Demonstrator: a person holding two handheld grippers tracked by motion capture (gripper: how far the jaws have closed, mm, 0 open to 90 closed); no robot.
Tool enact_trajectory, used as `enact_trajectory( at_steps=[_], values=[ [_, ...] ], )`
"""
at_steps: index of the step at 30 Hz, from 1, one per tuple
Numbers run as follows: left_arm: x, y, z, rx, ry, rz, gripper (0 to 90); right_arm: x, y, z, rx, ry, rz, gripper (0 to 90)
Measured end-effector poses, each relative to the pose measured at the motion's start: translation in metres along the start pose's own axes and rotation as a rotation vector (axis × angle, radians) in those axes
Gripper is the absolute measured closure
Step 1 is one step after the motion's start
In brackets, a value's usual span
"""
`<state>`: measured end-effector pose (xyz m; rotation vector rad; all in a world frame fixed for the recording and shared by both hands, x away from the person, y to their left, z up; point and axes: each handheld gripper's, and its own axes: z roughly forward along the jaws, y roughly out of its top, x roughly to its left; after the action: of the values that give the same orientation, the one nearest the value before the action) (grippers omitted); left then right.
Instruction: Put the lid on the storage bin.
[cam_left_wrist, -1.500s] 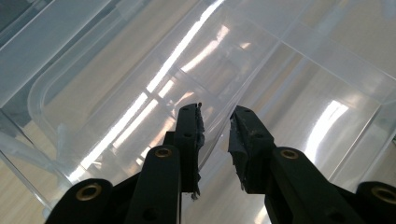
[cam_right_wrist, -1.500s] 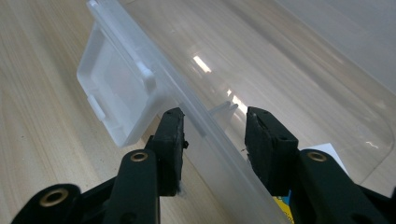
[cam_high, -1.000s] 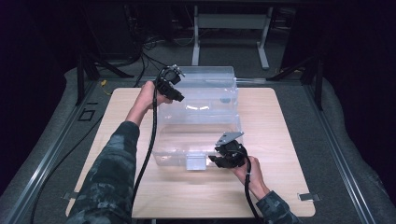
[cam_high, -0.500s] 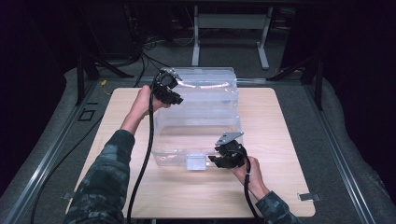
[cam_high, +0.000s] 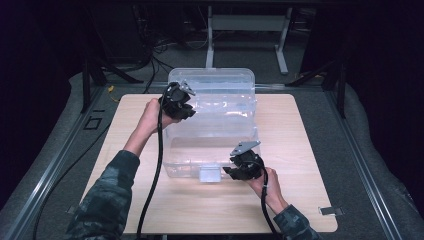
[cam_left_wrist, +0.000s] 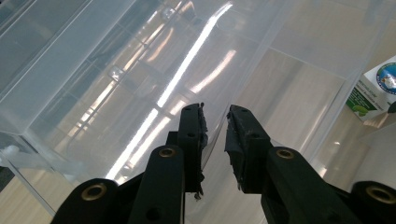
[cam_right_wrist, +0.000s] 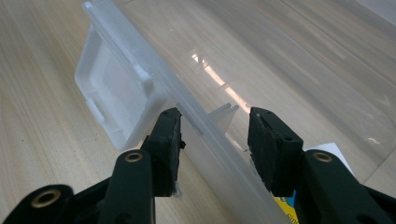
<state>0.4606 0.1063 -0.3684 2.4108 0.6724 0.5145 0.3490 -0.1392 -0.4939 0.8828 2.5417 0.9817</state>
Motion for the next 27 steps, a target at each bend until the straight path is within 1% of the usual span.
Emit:
enact_trajectory(
  at_steps=[1,2,5,6,7,9,10,11,14,16,17,21,27],
  values=[
    [-0.001,-0.001,-0.001,-0.001,0.000,0.000,75.2,0.000,0.000,0.000,-0.002,0.003,0.002,54.9],
    [-0.002,-0.001,-0.002,-0.003,0.000,0.009,75.3,0.000,0.000,0.000,-0.001,0.001,0.001,54.9],
    [-0.008,-0.006,-0.006,-0.023,0.004,0.025,75.2,0.000,0.000,0.000,0.003,0.003,0.001,54.8],
    [-0.010,-0.009,-0.008,-0.035,0.002,0.024,75.2,0.000,0.000,0.000,0.003,0.003,0.002,54.8],
    [-0.011,-0.010,-0.008,-0.045,0.001,0.013,75.2,0.000,0.000,0.000,0.003,0.004,0.002,54.8],
    [-0.013,-0.013,-0.010,-0.054,-0.004,0.012,75.2,0.000,0.000,0.000,0.003,0.004,0.001,54.8],
    [-0.014,-0.015,-0.011,-0.059,-0.007,0.002,75.2,0.000,0.000,0.000,0.003,0.005,0.001,54.9],
    [-0.015,-0.016,-0.013,-0.052,-0.004,0.011,75.1,0.000,0.000,0.002,-0.011,0.001,0.001,54.8],
    [-0.022,-0.016,-0.014,-0.027,0.022,0.038,75.1,0.000,0.000,0.002,-0.010,0.002,0.002,54.8],
    [-0.025,-0.015,-0.015,-0.018,0.026,0.041,75.1,0.000,0.000,0.002,-0.010,0.002,0.003,54.7],
    [-0.026,-0.016,-0.015,-0.018,0.028,0.046,75.1,0.000,0.000,0.002,-0.010,0.002,0.003,54.7],
    [-0.029,-0.020,-0.016,-0.035,0.038,0.039,74.8,0.000,0.000,0.002,-0.009,0.001,0.004,54.7],
    [-0.035,-0.026,-0.018,-0.058,0.039,0.032,74.9,0.000,0.000,0.002,-0.007,0.002,0.003,54.6]
  ],
)
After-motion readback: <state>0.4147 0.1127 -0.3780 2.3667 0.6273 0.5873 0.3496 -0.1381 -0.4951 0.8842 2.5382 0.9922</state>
